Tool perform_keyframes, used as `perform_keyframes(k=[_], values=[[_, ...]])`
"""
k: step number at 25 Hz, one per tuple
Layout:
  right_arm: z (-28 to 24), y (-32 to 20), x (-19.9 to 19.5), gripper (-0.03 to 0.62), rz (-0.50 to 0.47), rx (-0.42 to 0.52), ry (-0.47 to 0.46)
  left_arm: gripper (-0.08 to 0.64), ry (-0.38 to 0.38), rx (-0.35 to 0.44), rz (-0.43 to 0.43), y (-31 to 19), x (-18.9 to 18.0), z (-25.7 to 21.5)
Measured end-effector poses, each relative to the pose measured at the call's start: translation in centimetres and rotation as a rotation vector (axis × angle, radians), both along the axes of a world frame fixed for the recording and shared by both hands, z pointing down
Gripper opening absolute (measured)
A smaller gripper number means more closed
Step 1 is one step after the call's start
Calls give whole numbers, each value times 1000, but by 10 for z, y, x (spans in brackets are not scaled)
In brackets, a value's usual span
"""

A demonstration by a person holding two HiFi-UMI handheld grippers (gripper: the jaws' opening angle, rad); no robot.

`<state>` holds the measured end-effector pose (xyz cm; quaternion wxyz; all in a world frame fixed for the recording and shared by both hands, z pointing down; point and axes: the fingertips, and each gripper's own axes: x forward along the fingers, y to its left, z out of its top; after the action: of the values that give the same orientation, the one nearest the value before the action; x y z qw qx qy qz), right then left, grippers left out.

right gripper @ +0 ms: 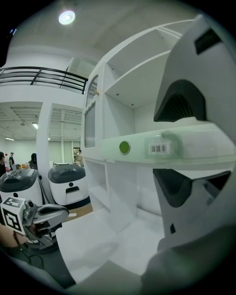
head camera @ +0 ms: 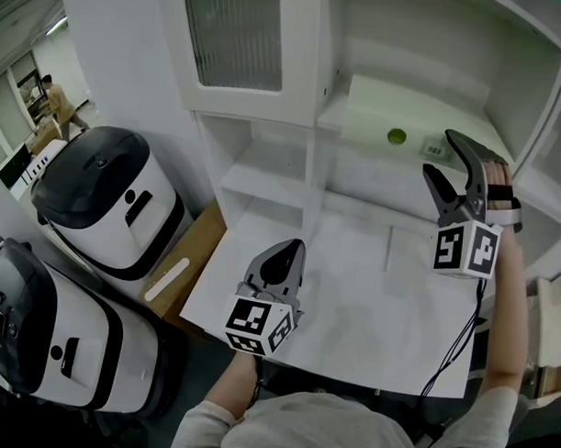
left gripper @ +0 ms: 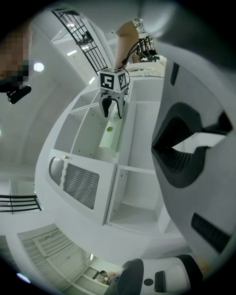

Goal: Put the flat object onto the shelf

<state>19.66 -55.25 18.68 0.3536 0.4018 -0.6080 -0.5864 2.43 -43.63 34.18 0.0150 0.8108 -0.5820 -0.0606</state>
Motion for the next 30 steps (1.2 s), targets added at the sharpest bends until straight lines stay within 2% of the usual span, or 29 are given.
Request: perform_keyframes(k=[5, 11, 13, 16, 22, 28, 30], values=[[0, 27, -1, 307, -9, -15, -73, 14, -2, 4, 47, 7, 2, 1], [-4, 64, -2, 50, -26, -11, -248, 14, -7, 4, 114, 16, 3, 1], [1, 74, -2, 19, -11, -48, -311, 14, -6, 2, 139, 20, 3, 2], [8, 91, -6, 11, -7, -114, -393, 14, -7, -3, 173, 26, 1, 4], [22, 126, -13, 9, -35, -176, -571, 14, -7, -3, 242, 37, -3, 3], [44, 159, -25, 9, -102, -293, -816, 14, -11, 2, 314, 47, -3, 2], [55, 170, -26, 9, -88, -342, -900, 14, -12, 3, 339, 51, -2, 2]])
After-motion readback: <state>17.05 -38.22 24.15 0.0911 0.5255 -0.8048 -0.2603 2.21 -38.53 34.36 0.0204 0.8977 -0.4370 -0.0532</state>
